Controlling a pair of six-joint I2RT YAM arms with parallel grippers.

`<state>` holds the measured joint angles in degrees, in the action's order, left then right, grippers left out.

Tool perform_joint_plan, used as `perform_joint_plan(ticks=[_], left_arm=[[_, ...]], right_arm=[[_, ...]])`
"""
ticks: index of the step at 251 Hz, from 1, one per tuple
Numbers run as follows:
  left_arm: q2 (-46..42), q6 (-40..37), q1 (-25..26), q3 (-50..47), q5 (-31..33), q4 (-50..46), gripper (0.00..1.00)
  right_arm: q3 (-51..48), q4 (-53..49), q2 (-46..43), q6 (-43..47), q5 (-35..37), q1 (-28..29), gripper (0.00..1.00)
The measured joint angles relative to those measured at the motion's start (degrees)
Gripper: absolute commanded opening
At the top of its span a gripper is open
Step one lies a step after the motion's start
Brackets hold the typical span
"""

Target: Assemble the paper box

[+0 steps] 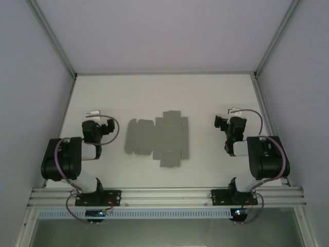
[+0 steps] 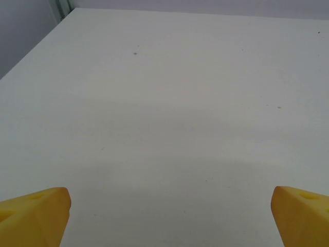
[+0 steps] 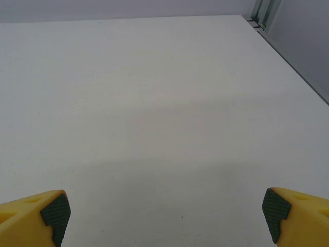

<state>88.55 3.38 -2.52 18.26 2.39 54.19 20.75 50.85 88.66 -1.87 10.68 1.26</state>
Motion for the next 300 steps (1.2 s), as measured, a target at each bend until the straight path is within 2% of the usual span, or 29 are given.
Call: perform_joint_plan(ticks=[204,228,254,279,300], left_arm=[[-0.1,-0.5,0.1,0.3,0.6,-0.5,0.99],[-2.5,-0.4,0.1,3.1,2.2,-7.6,1.0],[-9.8,1.5,0.7,9.0,3.5,-19.0,0.99],[-17.7,6.6,1.7,14.0,3.4,-27.7,1.0],[-21.6,11.9,3.0,17.6,0.5,-34.3,1.0]], right_arm=[[0.1,-0.7,-0.3,0.5,-0.9,0.0,0.99],[1.9,-7.6,-3.7,1.0,0.3,1.0,0.99],[8.7,-19.8,-8.9,0.3,2.2,3.5,1.0],[17.8,-31.5,-12.0,-3.3,3.0,6.9,0.97],[23.9,-40.1,-12.9,-6.9,3.3,11.5,0.92]])
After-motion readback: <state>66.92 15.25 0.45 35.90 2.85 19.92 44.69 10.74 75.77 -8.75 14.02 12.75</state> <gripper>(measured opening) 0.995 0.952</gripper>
